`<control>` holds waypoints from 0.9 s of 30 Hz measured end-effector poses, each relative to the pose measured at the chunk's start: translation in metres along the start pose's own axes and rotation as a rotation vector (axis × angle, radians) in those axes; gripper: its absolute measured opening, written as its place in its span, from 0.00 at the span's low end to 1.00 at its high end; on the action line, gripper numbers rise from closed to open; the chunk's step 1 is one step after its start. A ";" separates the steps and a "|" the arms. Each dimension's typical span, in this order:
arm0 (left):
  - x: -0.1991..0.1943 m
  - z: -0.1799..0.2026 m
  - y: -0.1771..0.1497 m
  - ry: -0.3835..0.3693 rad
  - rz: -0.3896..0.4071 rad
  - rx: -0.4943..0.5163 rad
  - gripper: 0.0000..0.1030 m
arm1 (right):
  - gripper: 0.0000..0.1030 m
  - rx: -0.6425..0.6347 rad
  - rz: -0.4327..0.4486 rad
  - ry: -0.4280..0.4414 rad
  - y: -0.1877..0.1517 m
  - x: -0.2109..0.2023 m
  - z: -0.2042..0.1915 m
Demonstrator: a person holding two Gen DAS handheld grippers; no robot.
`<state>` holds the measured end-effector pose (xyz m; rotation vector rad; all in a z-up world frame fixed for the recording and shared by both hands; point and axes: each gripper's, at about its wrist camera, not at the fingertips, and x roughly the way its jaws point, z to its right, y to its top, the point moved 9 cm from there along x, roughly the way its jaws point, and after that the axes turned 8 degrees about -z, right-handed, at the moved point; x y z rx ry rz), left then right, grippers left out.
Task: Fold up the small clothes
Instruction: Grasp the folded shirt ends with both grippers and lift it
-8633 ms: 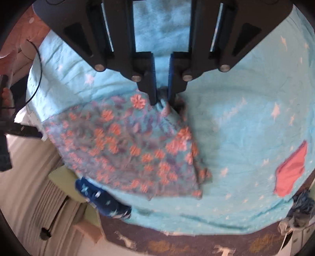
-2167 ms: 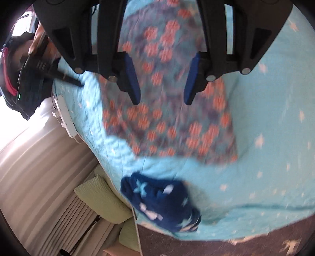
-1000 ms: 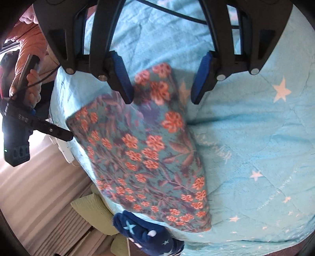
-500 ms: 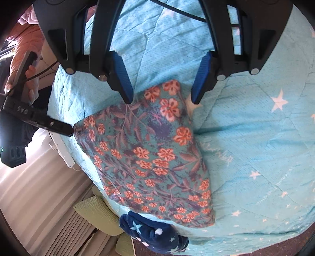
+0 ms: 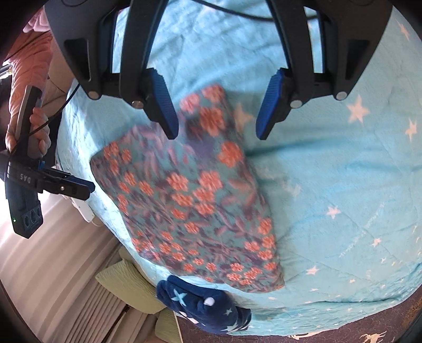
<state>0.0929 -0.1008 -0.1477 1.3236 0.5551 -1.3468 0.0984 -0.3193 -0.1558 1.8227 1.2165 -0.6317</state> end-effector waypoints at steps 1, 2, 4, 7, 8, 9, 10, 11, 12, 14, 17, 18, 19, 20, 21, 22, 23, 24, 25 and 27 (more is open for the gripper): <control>0.002 -0.002 0.006 -0.005 -0.004 -0.001 0.63 | 0.72 -0.002 -0.005 0.014 0.005 0.003 0.001; 0.005 -0.005 0.012 -0.008 -0.009 -0.006 0.67 | 0.73 -0.003 -0.015 0.029 0.014 0.009 0.003; 0.013 -0.011 0.028 -0.019 -0.017 -0.019 0.69 | 0.74 -0.005 -0.030 0.044 0.031 0.021 0.007; 0.025 -0.024 0.052 -0.022 -0.032 -0.053 0.69 | 0.75 0.004 -0.053 0.049 0.057 0.043 0.016; 0.028 -0.028 0.060 -0.020 -0.030 -0.067 0.69 | 0.75 0.011 -0.063 0.067 0.067 0.050 0.019; 0.031 -0.033 0.071 -0.022 -0.026 -0.084 0.69 | 0.75 0.018 -0.069 0.084 0.074 0.056 0.021; 0.034 -0.037 0.077 -0.024 -0.025 -0.093 0.69 | 0.75 0.024 -0.078 0.109 0.081 0.062 0.021; 0.038 -0.041 0.084 -0.030 -0.027 -0.104 0.69 | 0.75 0.025 -0.092 0.146 0.090 0.070 0.021; 0.042 -0.044 0.091 -0.046 -0.031 -0.115 0.69 | 0.75 0.023 -0.096 0.163 0.093 0.073 0.021; 0.049 -0.048 0.103 -0.086 -0.030 -0.134 0.69 | 0.78 0.000 -0.100 0.225 0.103 0.078 0.016; 0.057 -0.050 0.117 -0.123 -0.013 -0.115 0.69 | 0.79 -0.061 -0.121 0.297 0.107 0.085 0.006; 0.059 -0.049 0.121 -0.127 -0.008 -0.104 0.69 | 0.79 -0.071 -0.124 0.304 0.108 0.087 0.003; 0.062 -0.049 0.126 -0.128 -0.001 -0.092 0.69 | 0.79 -0.086 -0.127 0.308 0.110 0.091 0.000; 0.065 -0.049 0.133 -0.125 0.006 -0.082 0.67 | 0.79 -0.107 -0.129 0.309 0.113 0.096 -0.004; 0.068 -0.049 0.139 -0.119 0.014 -0.072 0.64 | 0.79 -0.123 -0.128 0.308 0.118 0.100 -0.009; 0.072 -0.049 0.145 -0.107 0.019 -0.067 0.57 | 0.78 -0.130 -0.127 0.305 0.122 0.104 -0.011; 0.074 -0.051 0.150 -0.099 0.022 -0.069 0.44 | 0.75 -0.139 -0.125 0.294 0.127 0.109 -0.015; 0.076 -0.052 0.155 -0.098 0.023 -0.079 0.35 | 0.54 -0.149 -0.128 0.281 0.130 0.113 -0.017; 0.077 -0.054 0.159 -0.112 0.017 -0.098 0.13 | 0.18 -0.151 -0.145 0.260 0.132 0.120 -0.019; 0.072 -0.054 0.162 -0.126 0.025 -0.132 0.11 | 0.17 -0.116 -0.145 0.249 0.132 0.124 -0.023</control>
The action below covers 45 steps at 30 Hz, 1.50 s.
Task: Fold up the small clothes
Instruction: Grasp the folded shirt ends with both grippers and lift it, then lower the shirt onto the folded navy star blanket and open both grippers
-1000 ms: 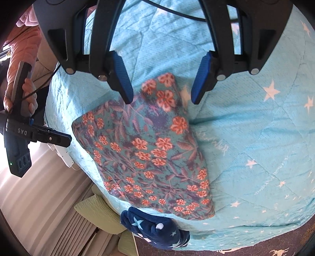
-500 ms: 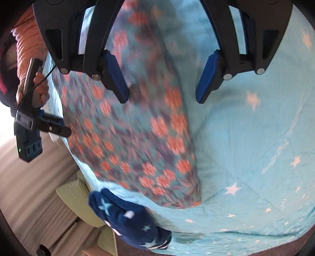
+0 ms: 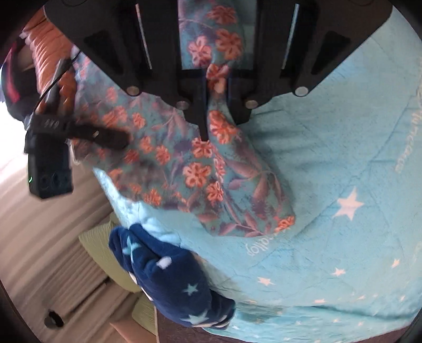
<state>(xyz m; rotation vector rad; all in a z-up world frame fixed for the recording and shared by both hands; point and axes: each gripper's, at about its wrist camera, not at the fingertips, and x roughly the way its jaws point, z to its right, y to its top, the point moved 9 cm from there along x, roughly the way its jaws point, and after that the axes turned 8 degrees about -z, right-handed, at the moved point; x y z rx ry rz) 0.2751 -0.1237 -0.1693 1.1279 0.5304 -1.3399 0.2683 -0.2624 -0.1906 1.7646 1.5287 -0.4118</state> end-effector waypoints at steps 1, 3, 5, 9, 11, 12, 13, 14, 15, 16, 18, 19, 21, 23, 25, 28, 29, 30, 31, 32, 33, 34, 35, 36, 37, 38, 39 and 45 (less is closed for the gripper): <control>-0.008 0.005 0.000 0.014 0.027 0.019 0.10 | 0.16 -0.019 0.030 -0.011 -0.001 -0.006 -0.006; -0.029 0.021 0.000 0.023 0.085 0.068 0.10 | 0.15 -0.053 0.084 -0.016 -0.004 -0.023 -0.021; -0.057 0.041 0.001 0.020 0.150 0.115 0.10 | 0.15 -0.106 0.153 -0.019 -0.008 -0.053 -0.047; -0.116 0.091 0.016 0.008 0.288 0.231 0.10 | 0.15 -0.209 0.284 -0.079 -0.007 -0.109 -0.090; -0.146 0.118 0.026 0.012 0.355 0.297 0.10 | 0.15 -0.261 0.379 -0.121 0.001 -0.148 -0.113; -0.158 0.131 0.032 0.015 0.384 0.330 0.10 | 0.15 -0.285 0.419 -0.150 0.005 -0.164 -0.121; -0.171 0.144 0.040 0.021 0.412 0.363 0.11 | 0.15 -0.299 0.443 -0.170 0.010 -0.175 -0.126; -0.182 0.156 0.049 0.030 0.435 0.389 0.11 | 0.15 -0.313 0.476 -0.190 0.019 -0.193 -0.132; -0.190 0.165 0.057 0.040 0.455 0.408 0.11 | 0.15 -0.326 0.506 -0.203 0.029 -0.211 -0.138; -0.198 0.176 0.069 0.057 0.481 0.431 0.11 | 0.16 -0.336 0.522 -0.212 0.036 -0.220 -0.142; -0.210 0.192 0.092 0.085 0.518 0.465 0.11 | 0.16 -0.372 0.563 -0.246 0.058 -0.243 -0.150; -0.215 0.199 0.108 0.102 0.536 0.482 0.11 | 0.16 -0.381 0.579 -0.264 0.072 -0.251 -0.152; -0.218 0.207 0.138 0.123 0.554 0.497 0.11 | 0.16 -0.377 0.598 -0.283 0.101 -0.265 -0.149; -0.215 0.213 0.169 0.118 0.557 0.503 0.11 | 0.16 -0.356 0.618 -0.292 0.133 -0.275 -0.140; -0.206 0.215 0.203 0.124 0.557 0.517 0.11 | 0.17 -0.335 0.639 -0.293 0.158 -0.281 -0.127; -0.179 0.207 0.247 0.156 0.542 0.516 0.11 | 0.18 -0.278 0.629 -0.265 0.207 -0.271 -0.092; -0.167 0.202 0.260 0.165 0.530 0.507 0.11 | 0.18 -0.252 0.615 -0.256 0.221 -0.264 -0.077; -0.150 0.194 0.275 0.175 0.513 0.496 0.12 | 0.20 -0.232 0.604 -0.252 0.229 -0.258 -0.065; -0.130 0.184 0.291 0.191 0.492 0.481 0.13 | 0.24 -0.200 0.588 -0.249 0.241 -0.246 -0.046; -0.110 0.172 0.305 0.212 0.472 0.461 0.17 | 0.26 -0.156 0.569 -0.263 0.257 -0.230 -0.021; -0.086 0.157 0.319 0.250 0.451 0.432 0.20 | 0.34 -0.120 0.555 -0.290 0.270 -0.217 -0.001; -0.059 0.137 0.331 0.322 0.428 0.400 0.25 | 0.49 -0.054 0.531 -0.377 0.285 -0.194 0.035; -0.036 0.118 0.339 0.406 0.409 0.375 0.26 | 0.56 -0.009 0.516 -0.460 0.295 -0.181 0.060; -0.010 0.098 0.343 0.510 0.371 0.364 0.26 | 0.60 0.028 0.495 -0.536 0.300 -0.169 0.082; 0.021 0.078 0.345 0.601 0.309 0.374 0.26 | 0.60 0.065 0.457 -0.607 0.304 -0.156 0.107; 0.043 0.065 0.342 0.645 0.267 0.388 0.26 | 0.60 0.100 0.416 -0.646 0.306 -0.144 0.130; 0.059 0.057 0.336 0.671 0.263 0.408 0.23 | 0.60 0.120 0.401 -0.658 0.305 -0.140 0.142; 0.063 0.049 0.331 0.603 0.311 0.389 0.13 | 0.73 0.203 0.468 -0.657 0.294 -0.162 0.172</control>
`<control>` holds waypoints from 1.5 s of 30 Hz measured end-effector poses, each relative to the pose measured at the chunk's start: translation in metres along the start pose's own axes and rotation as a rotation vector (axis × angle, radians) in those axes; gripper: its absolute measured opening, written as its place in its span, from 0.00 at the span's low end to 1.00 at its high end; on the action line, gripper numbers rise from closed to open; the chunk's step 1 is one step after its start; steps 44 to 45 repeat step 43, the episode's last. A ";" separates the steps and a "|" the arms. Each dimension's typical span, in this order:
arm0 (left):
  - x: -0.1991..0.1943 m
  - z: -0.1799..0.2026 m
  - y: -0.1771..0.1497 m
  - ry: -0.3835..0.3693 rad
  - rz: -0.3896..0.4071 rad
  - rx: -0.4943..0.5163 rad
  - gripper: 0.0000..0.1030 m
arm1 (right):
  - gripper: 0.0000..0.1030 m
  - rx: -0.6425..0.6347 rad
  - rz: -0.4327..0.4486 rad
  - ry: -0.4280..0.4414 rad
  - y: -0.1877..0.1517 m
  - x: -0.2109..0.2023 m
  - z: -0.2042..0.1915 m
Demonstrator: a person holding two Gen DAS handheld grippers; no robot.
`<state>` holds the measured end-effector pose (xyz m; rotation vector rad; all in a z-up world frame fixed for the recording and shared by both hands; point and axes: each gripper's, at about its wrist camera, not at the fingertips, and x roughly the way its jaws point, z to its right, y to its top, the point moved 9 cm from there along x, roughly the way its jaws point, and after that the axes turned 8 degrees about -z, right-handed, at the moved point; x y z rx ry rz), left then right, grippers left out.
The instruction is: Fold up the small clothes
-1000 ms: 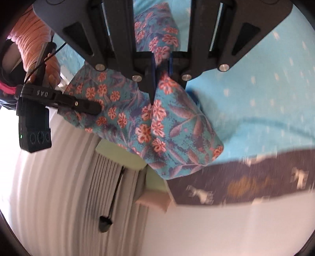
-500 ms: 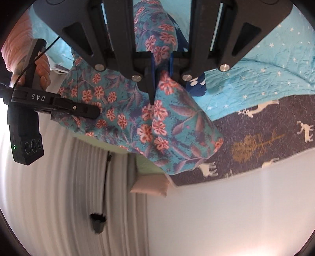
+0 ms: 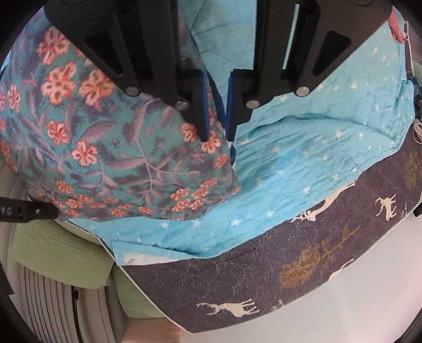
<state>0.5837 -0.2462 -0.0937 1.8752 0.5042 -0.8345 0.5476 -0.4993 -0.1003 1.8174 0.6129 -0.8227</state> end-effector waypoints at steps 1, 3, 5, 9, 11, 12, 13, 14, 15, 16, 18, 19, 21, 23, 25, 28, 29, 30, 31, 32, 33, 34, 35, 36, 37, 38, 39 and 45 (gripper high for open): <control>-0.004 0.001 0.000 0.009 -0.003 0.009 0.14 | 0.73 0.015 0.004 0.013 -0.002 -0.011 0.002; -0.012 0.000 -0.002 0.020 -0.004 0.025 0.17 | 0.74 0.042 0.025 0.026 -0.008 -0.035 0.004; -0.022 -0.003 -0.002 0.008 -0.006 0.018 0.27 | 0.73 0.035 0.039 0.062 -0.004 -0.054 0.002; -0.078 -0.004 -0.022 -0.136 0.042 -0.064 0.55 | 0.74 -0.059 0.069 0.111 -0.035 -0.118 -0.023; -0.111 0.000 -0.034 -0.175 0.071 -0.082 0.61 | 0.74 -0.111 0.074 0.108 -0.058 -0.148 -0.038; -0.124 0.002 -0.040 -0.187 0.080 -0.084 0.63 | 0.75 -0.128 0.074 0.099 -0.071 -0.162 -0.043; -0.142 0.004 -0.048 -0.194 0.090 -0.088 0.67 | 0.77 -0.137 0.075 0.096 -0.080 -0.170 -0.045; -0.156 0.005 -0.056 -0.192 0.098 -0.093 0.71 | 0.78 -0.148 0.076 0.097 -0.098 -0.189 -0.050; -0.173 0.006 -0.066 -0.187 0.107 -0.096 0.73 | 0.79 -0.152 0.075 0.102 -0.112 -0.203 -0.053; -0.190 0.008 -0.076 -0.182 0.116 -0.094 0.77 | 0.80 -0.151 0.077 0.114 -0.123 -0.214 -0.056; -0.217 0.011 -0.096 -0.184 0.125 -0.083 0.79 | 0.80 -0.140 0.076 0.134 -0.148 -0.240 -0.059; -0.233 0.013 -0.107 -0.189 0.128 -0.077 0.79 | 0.80 -0.132 0.086 0.136 -0.160 -0.253 -0.059; -0.257 0.013 -0.124 -0.188 0.141 -0.069 0.79 | 0.81 -0.128 0.128 0.101 -0.180 -0.279 -0.058; -0.283 0.013 -0.143 -0.174 0.168 -0.063 0.79 | 0.82 -0.135 0.163 0.062 -0.197 -0.298 -0.059; -0.306 0.013 -0.160 -0.163 0.191 -0.059 0.80 | 0.82 -0.144 0.195 0.042 -0.215 -0.317 -0.064; -0.333 0.016 -0.183 -0.182 0.208 -0.062 0.80 | 0.82 -0.167 0.230 0.021 -0.236 -0.337 -0.073; -0.342 0.016 -0.189 -0.188 0.213 -0.066 0.80 | 0.82 -0.184 0.249 0.003 -0.245 -0.346 -0.078; -0.347 0.017 -0.193 -0.190 0.217 -0.067 0.80 | 0.82 -0.193 0.259 -0.006 -0.251 -0.350 -0.080; -0.354 0.017 -0.199 -0.190 0.223 -0.070 0.80 | 0.83 -0.207 0.272 -0.018 -0.256 -0.355 -0.084; -0.358 0.017 -0.203 -0.189 0.226 -0.073 0.80 | 0.83 -0.223 0.287 -0.032 -0.263 -0.362 -0.090; -0.364 0.016 -0.209 -0.189 0.230 -0.077 0.80 | 0.83 -0.231 0.296 -0.040 -0.268 -0.365 -0.093; -0.368 0.015 -0.212 -0.192 0.234 -0.080 0.80 | 0.83 -0.235 0.302 -0.044 -0.273 -0.369 -0.095; -0.372 0.015 -0.215 -0.195 0.240 -0.080 0.80 | 0.83 -0.238 0.308 -0.046 -0.277 -0.373 -0.099; -0.376 0.015 -0.219 -0.195 0.247 -0.081 0.80 | 0.83 -0.239 0.312 -0.044 -0.281 -0.377 -0.102; -0.380 0.014 -0.222 -0.189 0.255 -0.083 0.80 | 0.83 -0.238 0.314 -0.042 -0.283 -0.379 -0.104; -0.383 0.012 -0.224 -0.185 0.261 -0.085 0.80 | 0.83 -0.236 0.316 -0.040 -0.286 -0.381 -0.106; -0.386 0.011 -0.227 -0.184 0.265 -0.088 0.80 | 0.83 -0.233 0.320 -0.038 -0.288 -0.383 -0.107; -0.399 0.008 -0.237 -0.205 0.274 -0.101 0.80 | 0.84 -0.228 0.331 -0.028 -0.296 -0.392 -0.114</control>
